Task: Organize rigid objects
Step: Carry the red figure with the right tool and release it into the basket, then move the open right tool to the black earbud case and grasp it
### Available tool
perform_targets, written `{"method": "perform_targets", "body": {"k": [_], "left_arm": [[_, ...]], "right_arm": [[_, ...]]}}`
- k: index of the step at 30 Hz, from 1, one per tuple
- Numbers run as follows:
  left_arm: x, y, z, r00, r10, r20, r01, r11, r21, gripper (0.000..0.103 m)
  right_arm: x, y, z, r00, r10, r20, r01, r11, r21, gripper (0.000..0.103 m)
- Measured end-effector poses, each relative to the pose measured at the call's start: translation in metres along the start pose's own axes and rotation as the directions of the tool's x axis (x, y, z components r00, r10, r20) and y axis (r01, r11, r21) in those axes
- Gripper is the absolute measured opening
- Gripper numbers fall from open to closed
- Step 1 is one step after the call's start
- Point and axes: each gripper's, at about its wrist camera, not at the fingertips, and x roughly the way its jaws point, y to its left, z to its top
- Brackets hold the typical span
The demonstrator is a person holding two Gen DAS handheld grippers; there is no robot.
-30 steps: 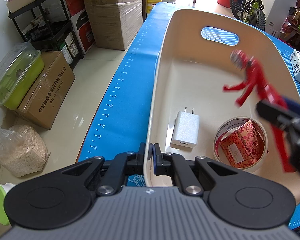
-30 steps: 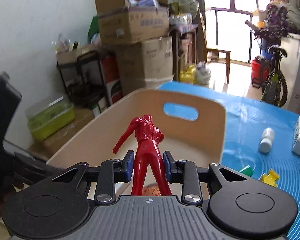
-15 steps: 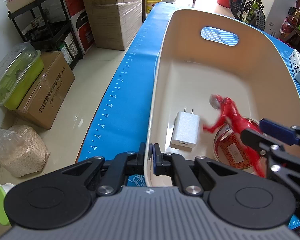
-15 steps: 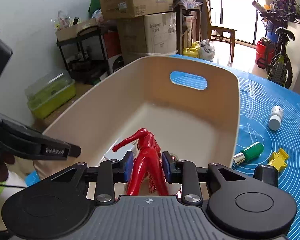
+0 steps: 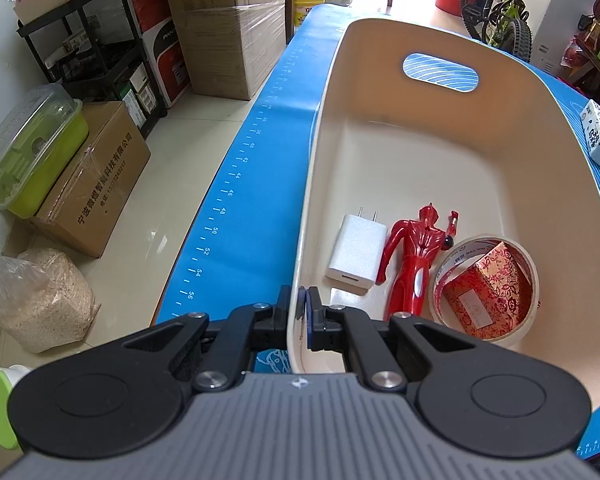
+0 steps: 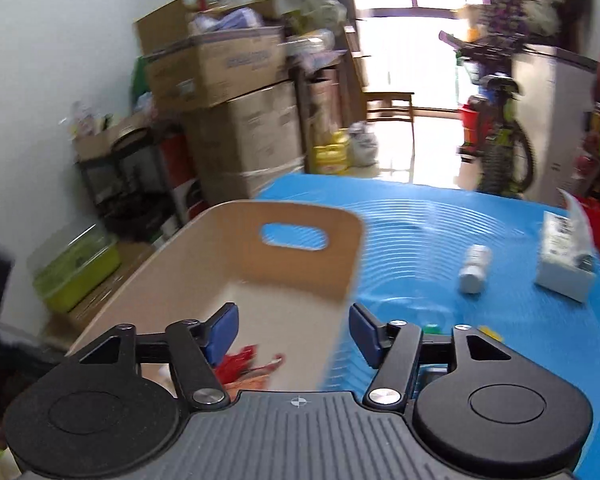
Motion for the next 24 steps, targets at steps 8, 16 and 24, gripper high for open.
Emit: {"method": "perform_targets", "body": {"k": [8, 16, 24], "left_arm": [[0.000, 0.000, 0.000, 1.000, 0.000, 0.000, 0.000, 1.000, 0.000, 0.008], [0.000, 0.000, 0.000, 1.000, -0.001, 0.000, 0.001, 1.000, 0.000, 0.008], [0.001, 0.001, -0.002, 1.000, -0.004, -0.001, 0.004, 1.000, -0.003, 0.008]], "right_arm": [[0.028, -0.051, -0.009, 0.990, -0.115, -0.087, 0.122, 0.989, 0.079, 0.074], [0.057, -0.064, -0.036, 0.969, -0.152, -0.193, 0.169, 0.983, 0.072, 0.074], [0.063, -0.066, -0.043, 0.962, -0.191, -0.196, 0.206, 0.977, 0.055, 0.075]]}}
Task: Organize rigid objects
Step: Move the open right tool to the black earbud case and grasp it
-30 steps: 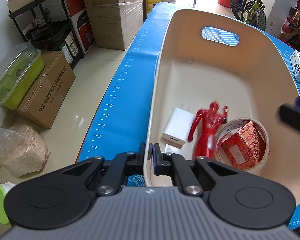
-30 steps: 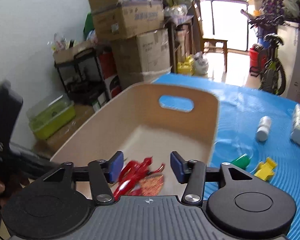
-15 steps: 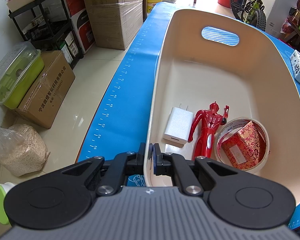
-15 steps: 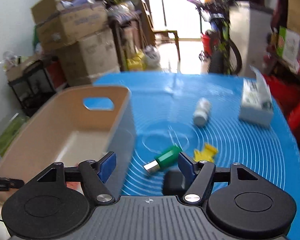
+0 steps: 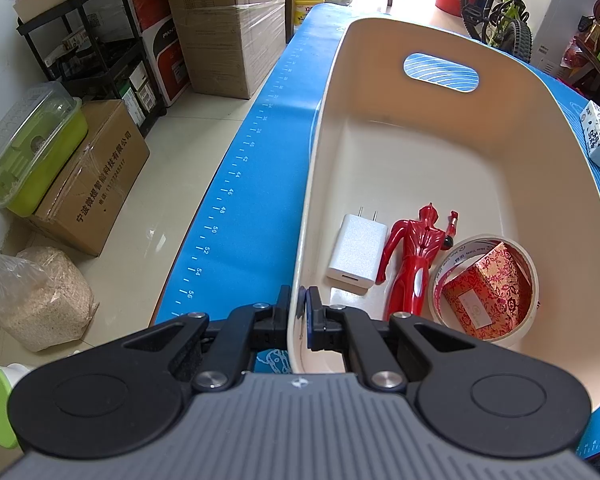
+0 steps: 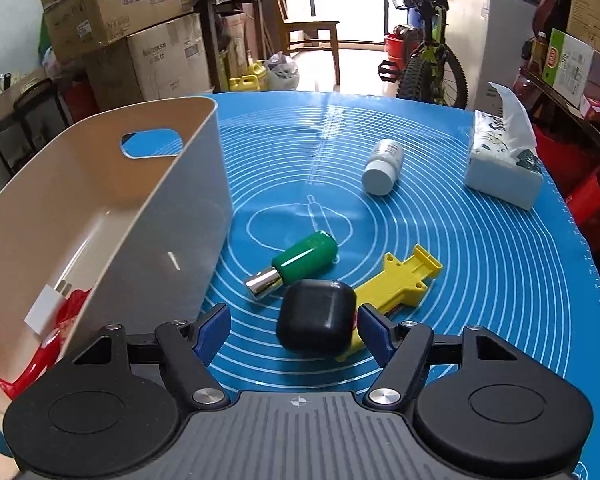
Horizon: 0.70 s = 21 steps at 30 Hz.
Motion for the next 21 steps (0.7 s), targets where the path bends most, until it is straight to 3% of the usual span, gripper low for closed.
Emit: {"method": "perform_targets", "body": {"k": [11, 16, 21], "left_arm": [[0.000, 0.000, 0.000, 1.000, 0.001, 0.000, -0.001, 1.000, 0.000, 0.008], [0.000, 0.000, 0.000, 1.000, 0.001, 0.000, -0.001, 1.000, 0.000, 0.008], [0.000, 0.000, 0.000, 1.000, 0.000, 0.000, 0.000, 1.000, -0.001, 0.008]], "right_arm": [[0.020, -0.006, -0.003, 0.997, -0.076, 0.005, 0.076, 0.997, -0.026, 0.072], [0.024, -0.007, -0.005, 0.996, -0.093, 0.004, 0.093, 0.995, -0.041, 0.050], [0.019, -0.011, -0.005, 0.996, -0.090, 0.025, 0.090, 0.996, -0.017, 0.049]]}}
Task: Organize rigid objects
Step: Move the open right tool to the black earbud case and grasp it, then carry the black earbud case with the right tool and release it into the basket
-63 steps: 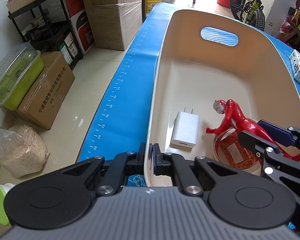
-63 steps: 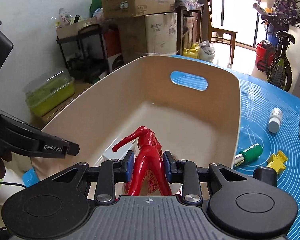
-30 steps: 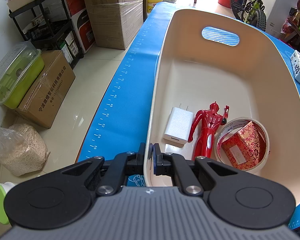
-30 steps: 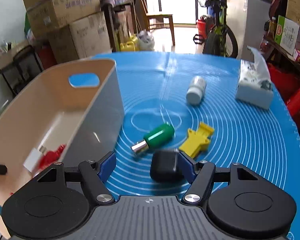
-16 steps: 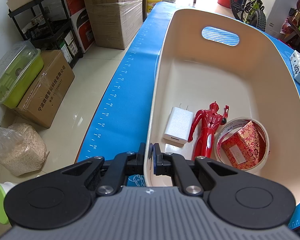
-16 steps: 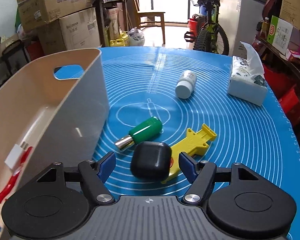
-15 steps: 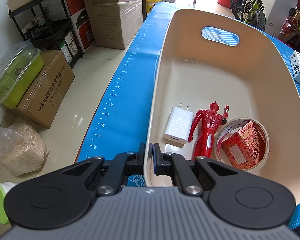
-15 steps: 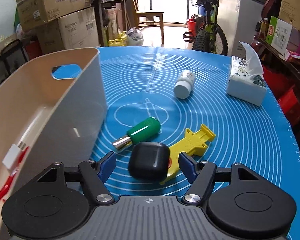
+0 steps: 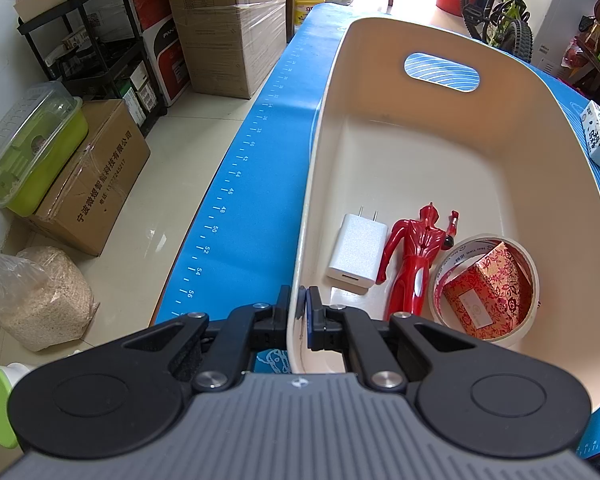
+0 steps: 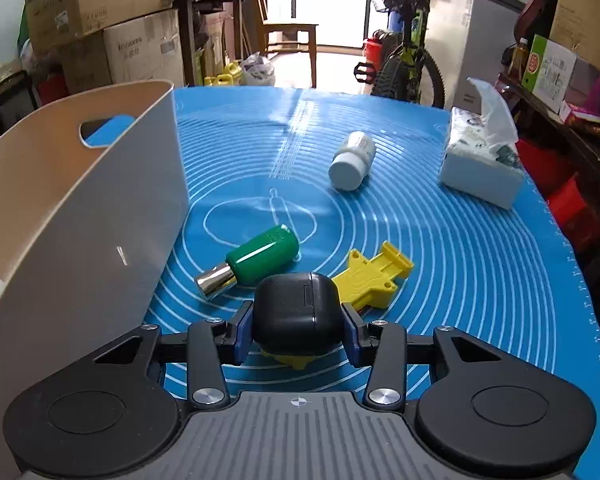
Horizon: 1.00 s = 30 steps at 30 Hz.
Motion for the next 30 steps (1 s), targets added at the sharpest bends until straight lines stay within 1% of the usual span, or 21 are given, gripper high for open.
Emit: {"method": "perform_targets", "body": {"k": [2, 8, 12, 16, 20, 25, 30], "left_arm": [[0.000, 0.000, 0.000, 1.000, 0.000, 0.000, 0.000, 1.000, 0.001, 0.008], [0.000, 0.000, 0.000, 1.000, 0.001, 0.000, -0.001, 1.000, 0.001, 0.008], [0.000, 0.000, 0.000, 1.000, 0.001, 0.001, -0.001, 1.000, 0.001, 0.008], [0.000, 0.000, 0.000, 1.000, 0.001, 0.001, -0.001, 1.000, 0.001, 0.008], [0.000, 0.000, 0.000, 1.000, 0.001, 0.001, -0.001, 1.000, 0.001, 0.008], [0.000, 0.000, 0.000, 1.000, 0.002, 0.000, -0.002, 1.000, 0.001, 0.008], [0.000, 0.000, 0.000, 1.000, 0.003, 0.002, -0.003, 1.000, 0.003, 0.008]], "right_arm": [[-0.004, 0.000, 0.001, 1.000, -0.008, 0.023, 0.008, 1.000, 0.000, 0.049], [-0.019, -0.002, 0.010, 0.997, 0.001, 0.074, -0.004, 0.999, 0.035, 0.049], [-0.025, -0.002, 0.013, 0.996, 0.012, 0.085, -0.017, 0.998, 0.054, 0.049], [-0.038, 0.000, 0.019, 0.992, 0.031, 0.123, -0.039, 0.997, 0.066, 0.049], [-0.059, 0.007, 0.029, 0.979, 0.075, 0.188, -0.089, 0.994, 0.067, 0.049], [-0.081, 0.024, 0.039, 0.952, 0.144, 0.269, -0.162, 0.986, 0.045, 0.049], [-0.092, 0.050, 0.044, 0.933, 0.214, 0.289, -0.220, 0.975, -0.010, 0.049]]}}
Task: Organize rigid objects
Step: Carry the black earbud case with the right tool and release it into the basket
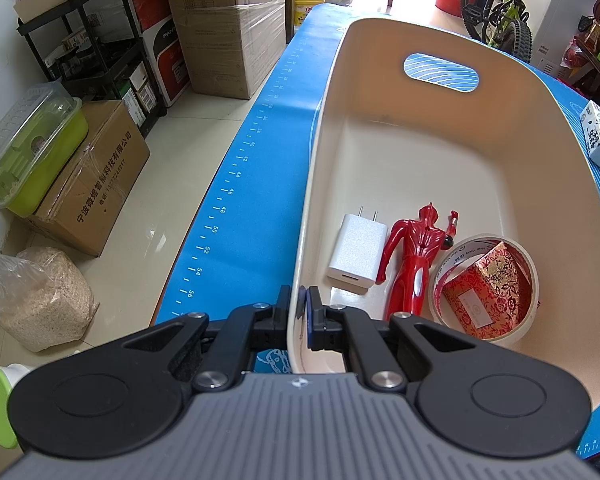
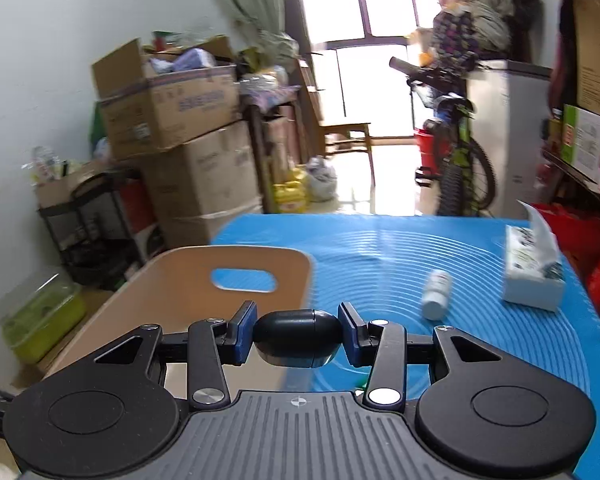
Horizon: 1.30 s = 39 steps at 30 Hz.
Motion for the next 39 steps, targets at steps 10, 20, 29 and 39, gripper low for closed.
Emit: {"method": "perform_targets", "body": {"k": [10, 20, 29, 39], "left_arm": [[0.000, 0.000, 0.000, 1.000, 0.001, 0.000, -0.001, 1.000, 0.000, 0.008], [-0.001, 0.000, 0.000, 1.000, 0.007, -0.001, -0.007, 1.000, 0.003, 0.009], [-0.001, -0.002, 0.001, 1.000, 0.012, 0.000, -0.012, 1.000, 0.004, 0.009], [-0.001, -0.001, 0.000, 1.000, 0.011, -0.002, -0.011, 1.000, 0.005, 0.010]], "right_arm": [[0.016, 0.050, -0.020, 0.987, 0.116, -0.111, -0.128, 0.986, -0.110, 0.049], [0.032, 0.085, -0.052, 0.940, 0.174, -0.293, -0.245, 0.943, -0.226, 0.049], [0.027, 0.078, -0.049, 0.929, 0.201, -0.310, -0.271, 0.942, -0.200, 0.061], [0.011, 0.040, -0.015, 0.971, 0.159, -0.177, -0.179, 0.979, -0.102, 0.073]]}}
